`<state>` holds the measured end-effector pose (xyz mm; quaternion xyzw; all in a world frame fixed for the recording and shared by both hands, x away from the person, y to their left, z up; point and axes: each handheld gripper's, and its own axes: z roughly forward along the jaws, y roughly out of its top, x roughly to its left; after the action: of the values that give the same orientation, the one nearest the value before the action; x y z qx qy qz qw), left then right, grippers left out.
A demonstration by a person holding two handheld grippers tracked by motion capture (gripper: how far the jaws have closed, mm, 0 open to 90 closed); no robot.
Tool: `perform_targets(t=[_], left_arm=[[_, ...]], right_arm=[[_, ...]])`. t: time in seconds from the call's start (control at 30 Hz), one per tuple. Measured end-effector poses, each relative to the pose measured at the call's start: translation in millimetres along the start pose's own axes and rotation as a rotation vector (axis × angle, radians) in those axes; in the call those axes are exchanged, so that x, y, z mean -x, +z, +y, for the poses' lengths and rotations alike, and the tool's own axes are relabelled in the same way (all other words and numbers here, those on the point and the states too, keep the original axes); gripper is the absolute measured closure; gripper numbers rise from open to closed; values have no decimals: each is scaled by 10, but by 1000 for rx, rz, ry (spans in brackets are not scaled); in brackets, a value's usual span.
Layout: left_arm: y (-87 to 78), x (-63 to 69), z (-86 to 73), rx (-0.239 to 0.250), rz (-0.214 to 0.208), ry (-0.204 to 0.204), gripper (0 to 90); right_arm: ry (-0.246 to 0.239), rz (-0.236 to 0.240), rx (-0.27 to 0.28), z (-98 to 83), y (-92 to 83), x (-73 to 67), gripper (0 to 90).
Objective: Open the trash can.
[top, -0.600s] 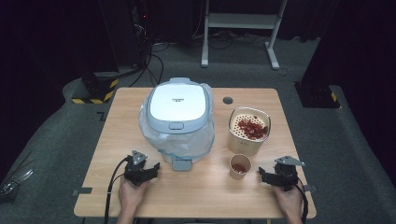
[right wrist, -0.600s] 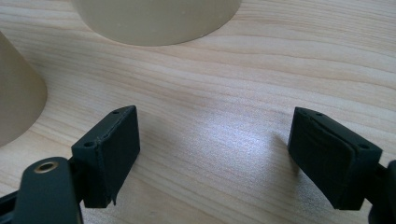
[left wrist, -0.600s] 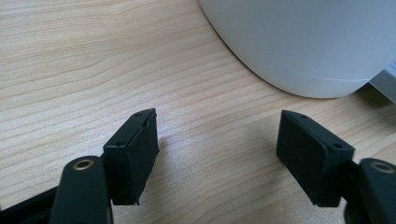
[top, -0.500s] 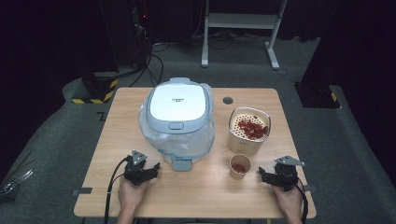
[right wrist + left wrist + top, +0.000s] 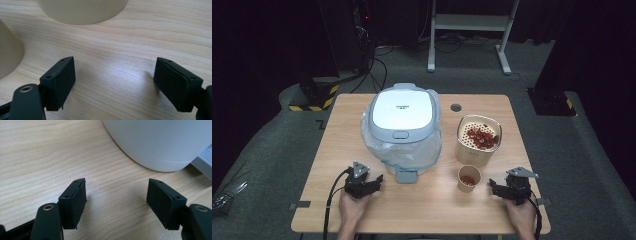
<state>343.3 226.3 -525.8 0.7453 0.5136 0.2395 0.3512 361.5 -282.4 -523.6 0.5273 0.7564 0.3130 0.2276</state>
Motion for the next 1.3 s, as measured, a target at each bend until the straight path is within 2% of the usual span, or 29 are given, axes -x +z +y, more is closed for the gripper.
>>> perform_targets(t=[0.1,0.17,0.23,0.27,0.4,0.5,0.6,0.7,0.83,0.87,1.0,1.1,1.3], left_arm=[[-65,-17,11,15,-21,-2,329],[-78,-20,15,7,-33,-8,326],[-93,-6,21,4,-27,-5,335],[-104,12,30,-6,-43,14,344],[-118,55,48,-9,-57,41,369],[-131,58,56,-7,-65,45,383],[-151,61,49,12,-97,26,402],[-159,67,43,14,-111,17,415],[-172,105,52,28,-125,24,423],[-185,148,57,38,-118,40,426],[-194,197,51,57,-136,41,459],[-225,240,71,69,-142,66,477],[-305,279,133,108,-185,59,511]], right_arm=[[-1,-1,1,0,0,0,182],[0,-1,1,0,0,0,181],[1,-1,1,0,0,-1,182],[-1,-1,1,-1,0,0,183],[-2,-1,1,-2,-2,1,185],[-2,-1,1,-2,-2,1,186],[-1,-1,1,-2,-2,0,186],[-2,-2,1,-2,-3,0,187],[0,-1,2,-1,-2,0,187],[0,-1,2,-1,-2,0,186],[-1,-1,2,-2,-2,-1,187],[-1,-1,2,-1,-2,-1,187],[-3,-2,2,-2,-3,0,187]])
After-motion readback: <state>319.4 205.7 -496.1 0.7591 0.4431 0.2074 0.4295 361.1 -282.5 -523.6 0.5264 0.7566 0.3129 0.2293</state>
